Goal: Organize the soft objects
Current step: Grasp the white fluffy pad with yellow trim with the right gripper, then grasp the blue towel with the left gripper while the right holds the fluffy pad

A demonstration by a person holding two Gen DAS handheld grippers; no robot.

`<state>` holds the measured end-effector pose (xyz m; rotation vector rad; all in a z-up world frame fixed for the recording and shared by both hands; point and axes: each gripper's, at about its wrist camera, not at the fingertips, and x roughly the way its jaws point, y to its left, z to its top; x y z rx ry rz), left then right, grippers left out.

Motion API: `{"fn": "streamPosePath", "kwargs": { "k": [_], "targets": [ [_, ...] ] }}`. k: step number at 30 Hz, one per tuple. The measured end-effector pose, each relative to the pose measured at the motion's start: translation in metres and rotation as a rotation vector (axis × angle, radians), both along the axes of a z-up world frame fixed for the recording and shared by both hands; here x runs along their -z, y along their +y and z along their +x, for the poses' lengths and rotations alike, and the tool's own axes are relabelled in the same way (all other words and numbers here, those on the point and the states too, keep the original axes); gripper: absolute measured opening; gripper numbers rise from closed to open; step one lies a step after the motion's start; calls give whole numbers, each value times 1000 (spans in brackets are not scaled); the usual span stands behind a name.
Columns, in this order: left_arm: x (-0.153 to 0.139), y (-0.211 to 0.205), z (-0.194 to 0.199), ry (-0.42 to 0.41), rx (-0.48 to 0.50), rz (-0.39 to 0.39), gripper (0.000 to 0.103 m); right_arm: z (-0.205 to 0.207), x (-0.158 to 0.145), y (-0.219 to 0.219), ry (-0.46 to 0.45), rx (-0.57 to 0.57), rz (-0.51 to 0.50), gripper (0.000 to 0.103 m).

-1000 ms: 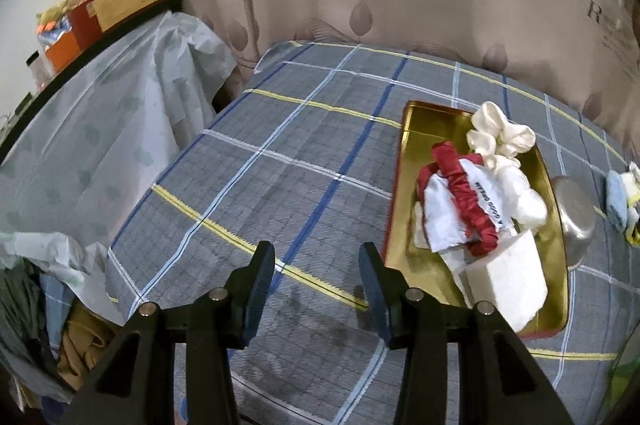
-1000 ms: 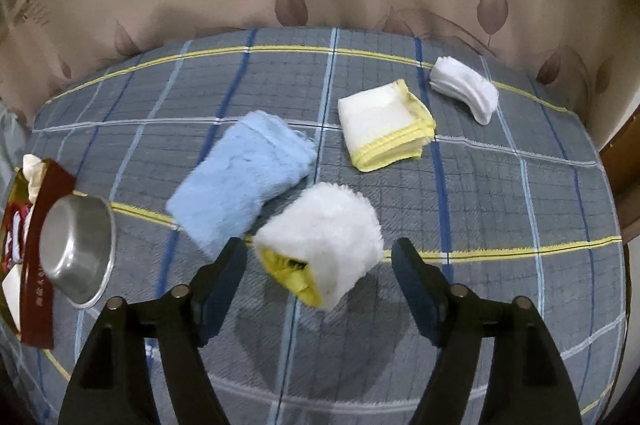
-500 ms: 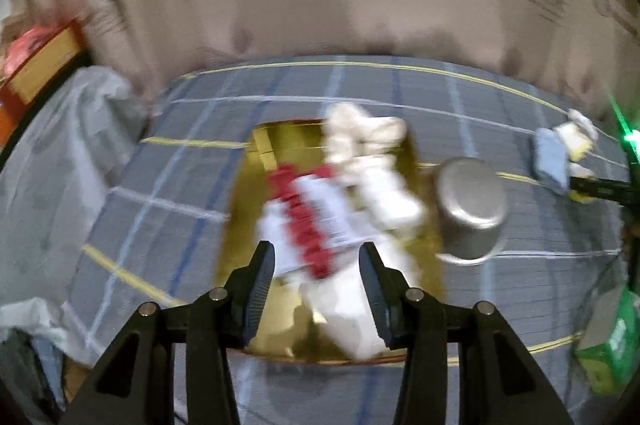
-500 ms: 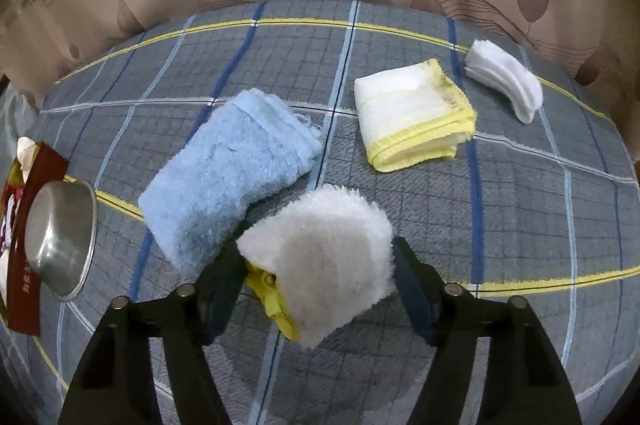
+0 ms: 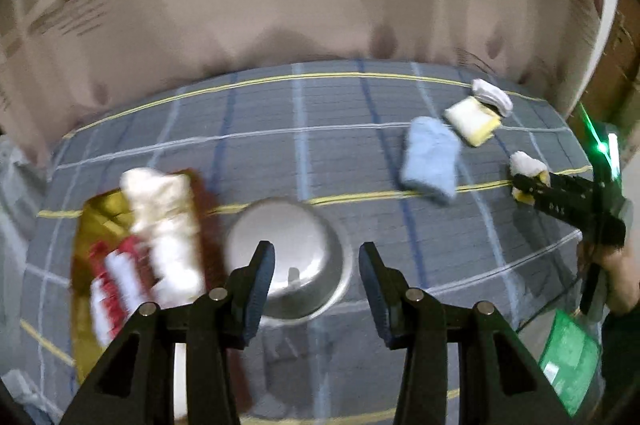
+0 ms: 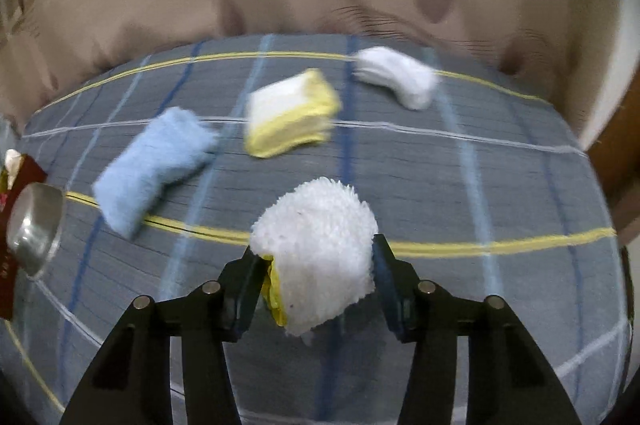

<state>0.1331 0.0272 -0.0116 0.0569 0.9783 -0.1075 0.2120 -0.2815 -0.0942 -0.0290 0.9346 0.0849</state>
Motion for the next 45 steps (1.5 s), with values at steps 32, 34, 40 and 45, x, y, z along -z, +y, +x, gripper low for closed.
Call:
{"fn": "streamPosePath", "kwargs": {
  "k": [32, 34, 40, 45],
  "targets": [
    [96, -132, 142, 136, 147, -7, 59, -20, 25, -30, -35, 44, 51, 54],
    [95, -129, 142, 133, 136, -21, 59, -19, 25, -30, -34, 43, 49, 54],
    [92, -126, 138, 112, 147, -10, 36, -19, 25, -26, -28, 33, 24, 58],
    [85, -124, 127, 94, 157, 17, 32, -18, 26, -26, -28, 33, 20, 58]
  ]
}}
